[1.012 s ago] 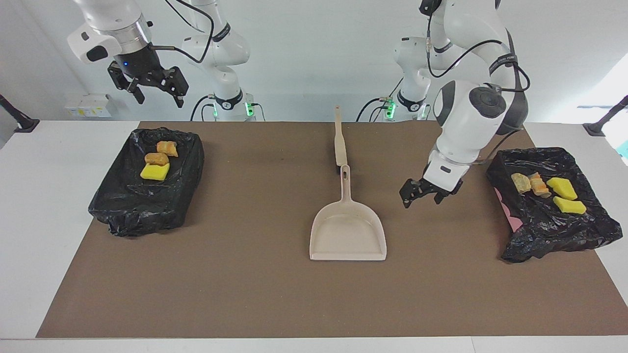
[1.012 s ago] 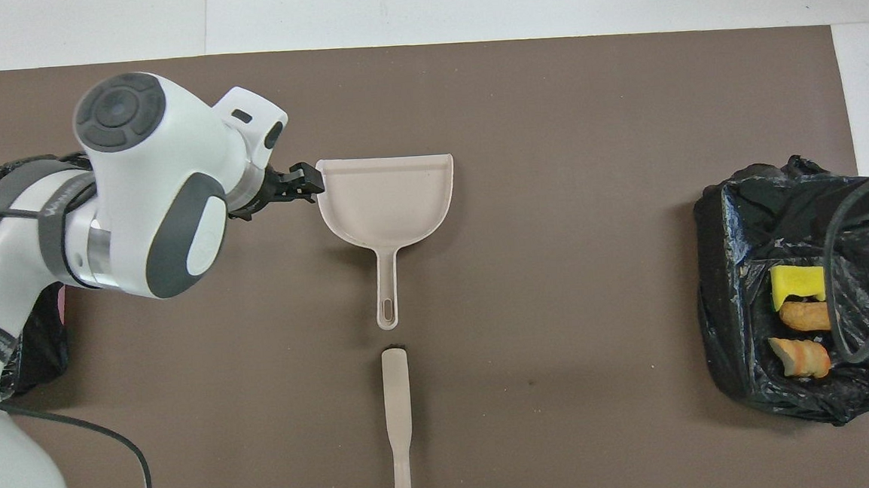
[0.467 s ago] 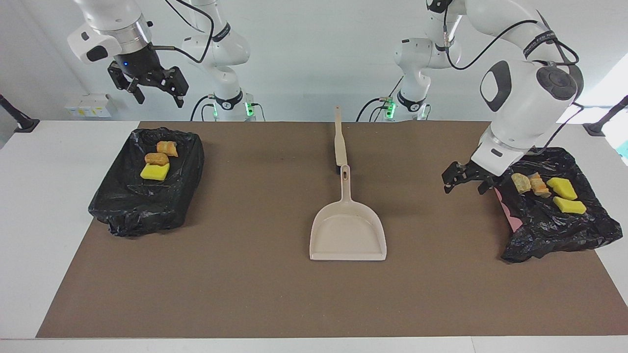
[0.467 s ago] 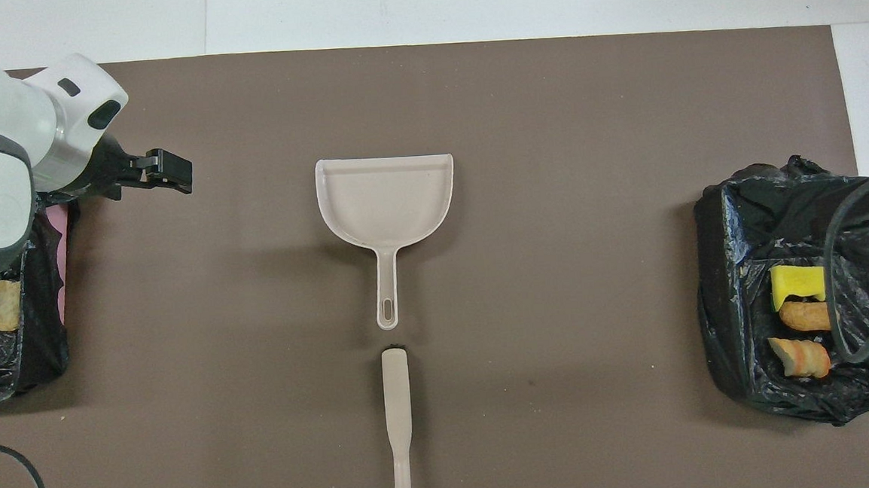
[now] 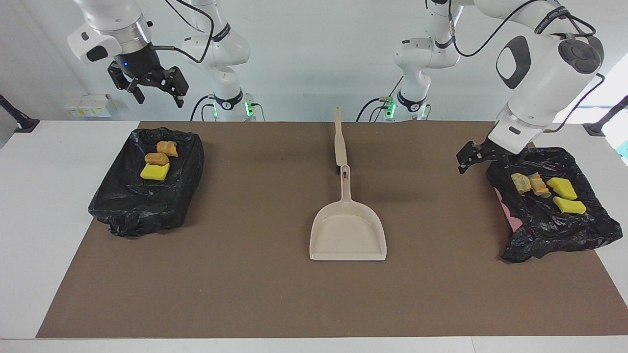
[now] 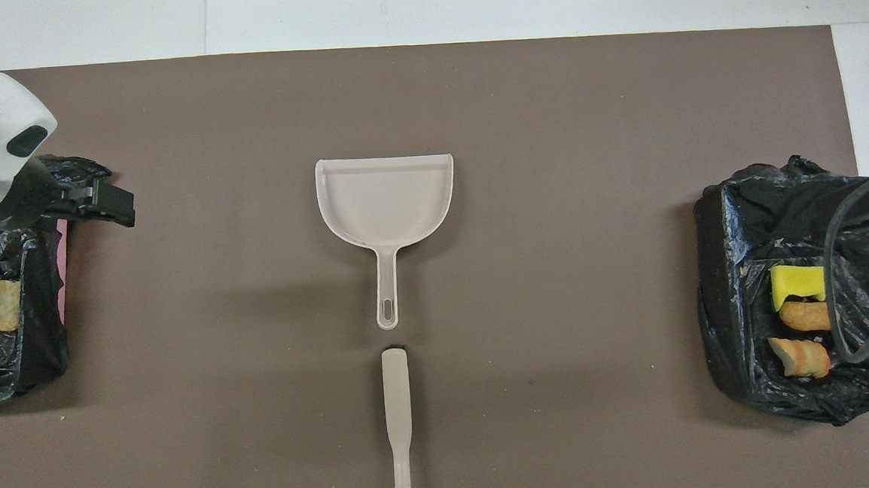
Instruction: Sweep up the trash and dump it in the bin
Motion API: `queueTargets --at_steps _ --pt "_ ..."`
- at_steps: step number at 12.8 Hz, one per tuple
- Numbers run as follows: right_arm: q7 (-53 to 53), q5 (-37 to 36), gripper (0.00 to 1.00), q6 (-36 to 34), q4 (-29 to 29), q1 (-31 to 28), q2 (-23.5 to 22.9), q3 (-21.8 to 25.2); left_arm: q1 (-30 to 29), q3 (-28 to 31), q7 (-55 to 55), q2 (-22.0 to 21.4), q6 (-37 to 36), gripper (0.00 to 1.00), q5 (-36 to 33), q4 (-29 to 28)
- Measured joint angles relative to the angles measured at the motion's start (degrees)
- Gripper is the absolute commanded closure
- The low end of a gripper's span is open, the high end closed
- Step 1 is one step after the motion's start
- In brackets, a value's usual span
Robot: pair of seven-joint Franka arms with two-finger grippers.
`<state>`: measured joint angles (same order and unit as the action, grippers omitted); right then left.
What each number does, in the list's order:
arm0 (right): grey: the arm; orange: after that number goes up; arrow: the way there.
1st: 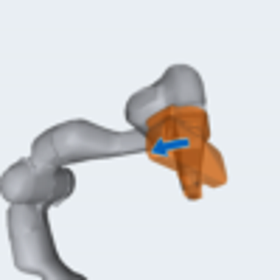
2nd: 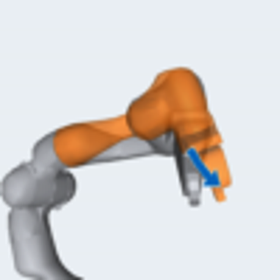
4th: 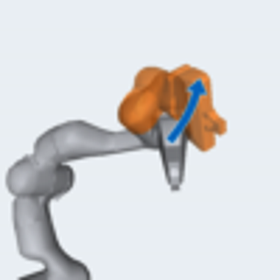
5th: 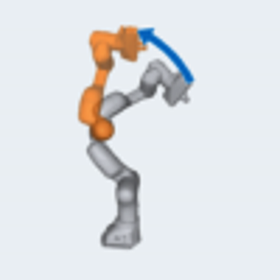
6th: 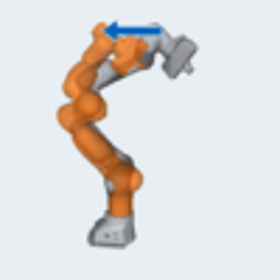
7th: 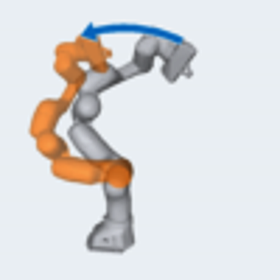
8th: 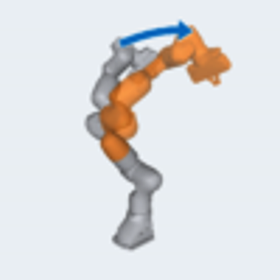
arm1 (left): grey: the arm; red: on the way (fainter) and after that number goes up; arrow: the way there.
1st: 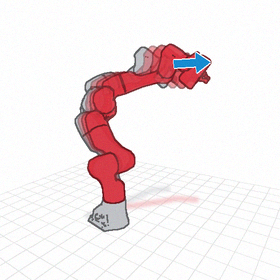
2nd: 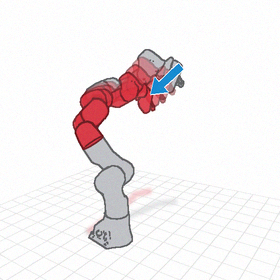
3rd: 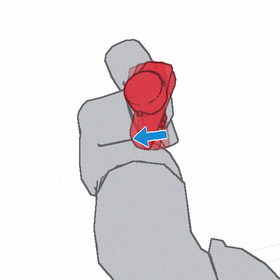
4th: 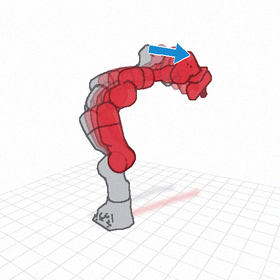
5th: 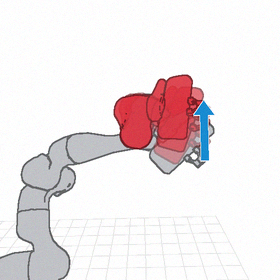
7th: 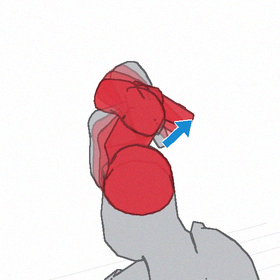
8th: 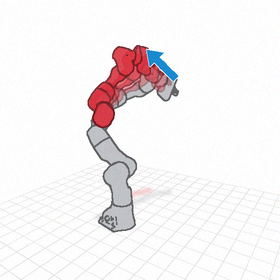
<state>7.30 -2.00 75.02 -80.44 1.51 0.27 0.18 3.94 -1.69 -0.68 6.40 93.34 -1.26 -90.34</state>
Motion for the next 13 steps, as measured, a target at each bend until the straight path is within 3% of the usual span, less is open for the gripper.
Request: queueTargets --at_steps 5,13 --pt "0.0 0.0 0.00 0.0 0.0 0.0 0.0 0.0 0.0 0.3 0.6 -3.5 -3.5 0.00 -1.1 1.1" --pt "0.0 0.0 0.00 0.0 0.0 0.0 0.0 0.0 0.0 0.3 2.2 -5.1 -7.3 0.00 -1.0 1.7"
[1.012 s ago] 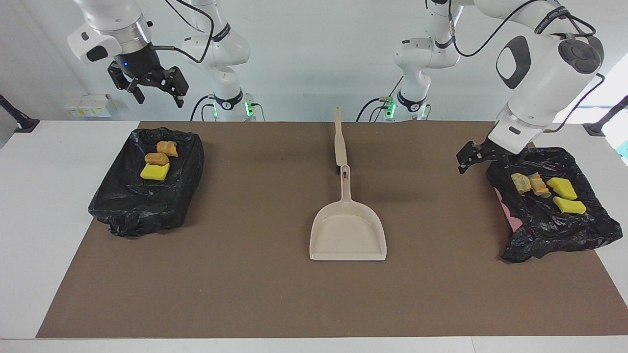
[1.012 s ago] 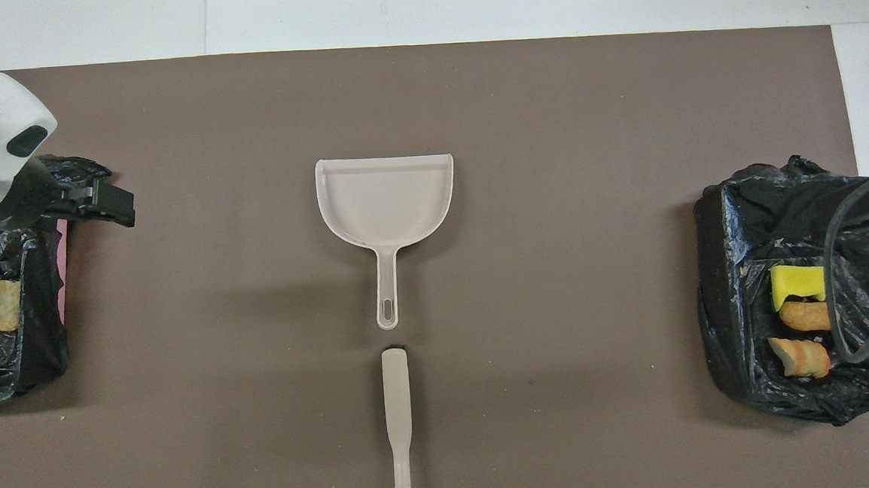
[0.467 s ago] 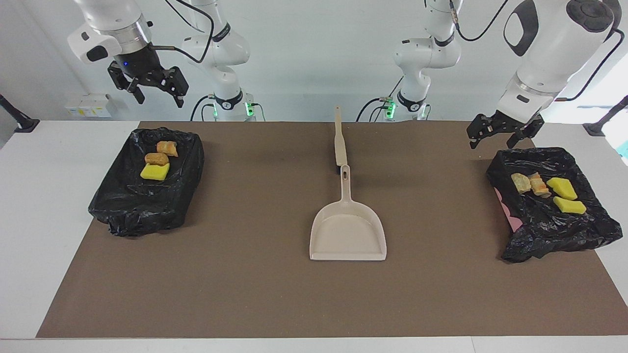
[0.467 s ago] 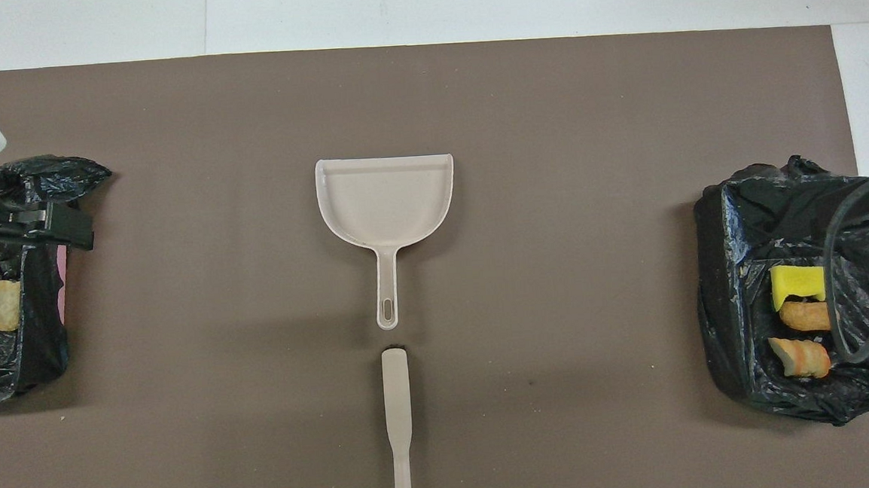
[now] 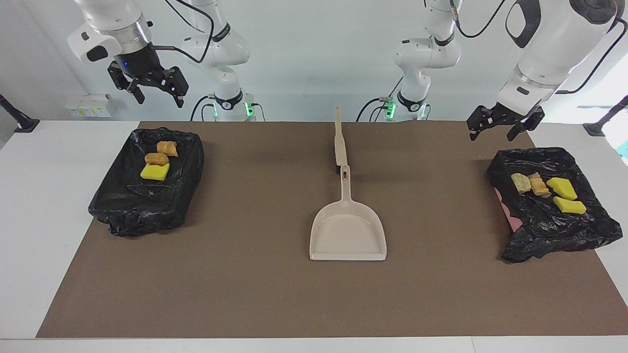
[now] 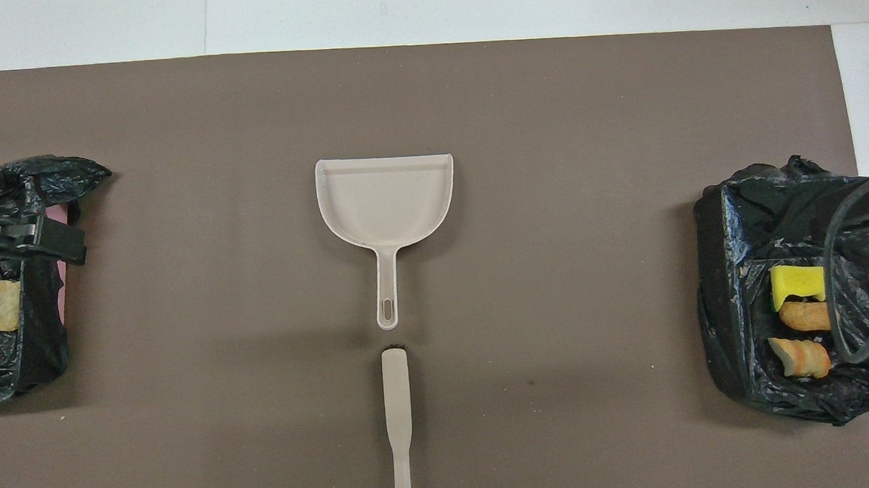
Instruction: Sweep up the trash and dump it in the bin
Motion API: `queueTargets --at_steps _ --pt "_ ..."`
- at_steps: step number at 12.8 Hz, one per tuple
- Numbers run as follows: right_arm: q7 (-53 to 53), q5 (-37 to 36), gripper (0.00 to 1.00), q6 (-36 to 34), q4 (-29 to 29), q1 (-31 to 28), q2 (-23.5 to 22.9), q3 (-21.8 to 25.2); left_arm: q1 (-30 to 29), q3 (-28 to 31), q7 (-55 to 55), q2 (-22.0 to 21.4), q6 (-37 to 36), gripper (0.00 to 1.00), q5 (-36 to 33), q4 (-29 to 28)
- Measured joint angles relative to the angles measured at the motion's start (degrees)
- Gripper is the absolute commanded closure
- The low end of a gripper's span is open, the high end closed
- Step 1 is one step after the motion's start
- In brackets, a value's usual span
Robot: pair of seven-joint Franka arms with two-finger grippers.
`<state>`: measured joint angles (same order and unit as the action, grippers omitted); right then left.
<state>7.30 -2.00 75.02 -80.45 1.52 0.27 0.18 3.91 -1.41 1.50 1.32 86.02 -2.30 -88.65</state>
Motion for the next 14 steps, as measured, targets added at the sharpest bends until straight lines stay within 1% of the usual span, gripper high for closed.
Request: queueTargets --at_steps 5,7,10,14 --pt "0.0 0.0 0.00 0.0 0.0 0.0 0.0 0.0 0.0 0.0 0.1 -0.1 -0.2 0.00 0.3 0.0" --pt "0.0 0.0 0.00 0.0 0.0 0.0 0.0 0.0 0.0 0.0 0.1 0.0 -1.3 0.00 1.4 0.3" --pt "0.0 0.0 0.00 0.0 0.0 0.0 0.0 0.0 0.0 0.1 0.1 0.0 -4.8 0.00 1.9 3.2" --pt "0.0 0.0 0.00 0.0 0.0 0.0 0.0 0.0 0.0 0.0 0.1 0.0 -5.2 0.00 2.1 4.4"
